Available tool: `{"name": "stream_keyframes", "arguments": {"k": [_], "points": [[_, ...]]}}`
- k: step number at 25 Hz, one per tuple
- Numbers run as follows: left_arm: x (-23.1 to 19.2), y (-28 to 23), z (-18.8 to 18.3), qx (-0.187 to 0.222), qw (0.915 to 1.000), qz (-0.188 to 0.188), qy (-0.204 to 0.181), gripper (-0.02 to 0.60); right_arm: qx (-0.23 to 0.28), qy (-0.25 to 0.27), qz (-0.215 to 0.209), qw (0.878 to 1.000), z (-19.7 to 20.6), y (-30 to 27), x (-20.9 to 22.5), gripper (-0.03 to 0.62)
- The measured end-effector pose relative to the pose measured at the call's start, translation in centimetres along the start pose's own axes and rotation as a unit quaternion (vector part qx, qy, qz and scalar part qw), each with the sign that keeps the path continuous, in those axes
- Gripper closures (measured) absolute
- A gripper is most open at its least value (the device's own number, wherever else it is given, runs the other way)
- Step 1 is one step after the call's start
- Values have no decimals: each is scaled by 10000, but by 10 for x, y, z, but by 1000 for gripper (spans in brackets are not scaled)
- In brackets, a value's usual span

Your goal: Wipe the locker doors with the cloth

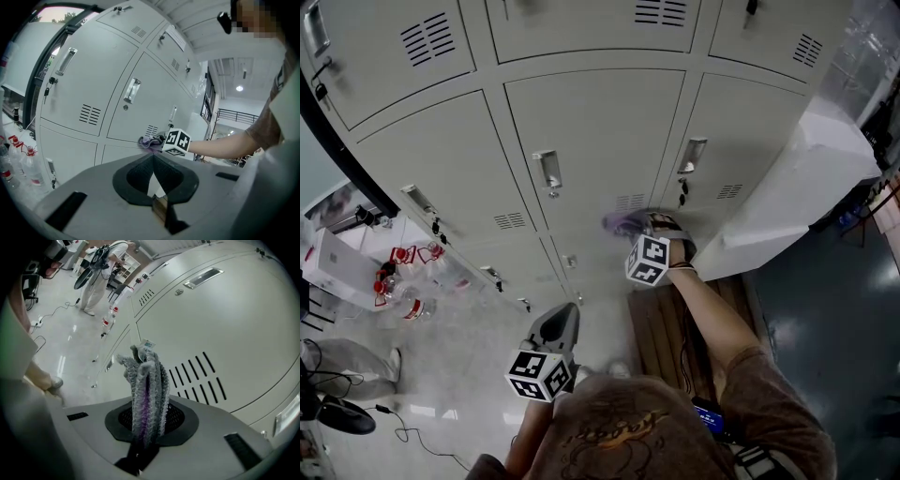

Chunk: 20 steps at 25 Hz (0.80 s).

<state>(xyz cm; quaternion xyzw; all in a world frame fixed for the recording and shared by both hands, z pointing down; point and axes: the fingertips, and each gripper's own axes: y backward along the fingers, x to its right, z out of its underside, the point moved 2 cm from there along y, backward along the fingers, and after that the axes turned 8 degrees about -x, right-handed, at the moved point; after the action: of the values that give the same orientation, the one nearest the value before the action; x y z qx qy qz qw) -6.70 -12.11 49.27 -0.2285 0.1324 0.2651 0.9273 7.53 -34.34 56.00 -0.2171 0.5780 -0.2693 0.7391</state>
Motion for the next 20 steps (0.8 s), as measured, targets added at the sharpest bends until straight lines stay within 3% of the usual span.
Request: {"name": "stream_keyframes", "arguments": {"k": [4,11,20], "points": [[-1,5,-1,40,10000,-12,-9,578,22,-253,-190,9995,1,1,-9,540],[-7,11,-3,123,9999,-35,12,577,443,-252,-39,9987,-26,46,9,540],[-9,12,-13,257,9997,15,-58,577,1422,-1338,14,9807,-52,145,53,540]]}}
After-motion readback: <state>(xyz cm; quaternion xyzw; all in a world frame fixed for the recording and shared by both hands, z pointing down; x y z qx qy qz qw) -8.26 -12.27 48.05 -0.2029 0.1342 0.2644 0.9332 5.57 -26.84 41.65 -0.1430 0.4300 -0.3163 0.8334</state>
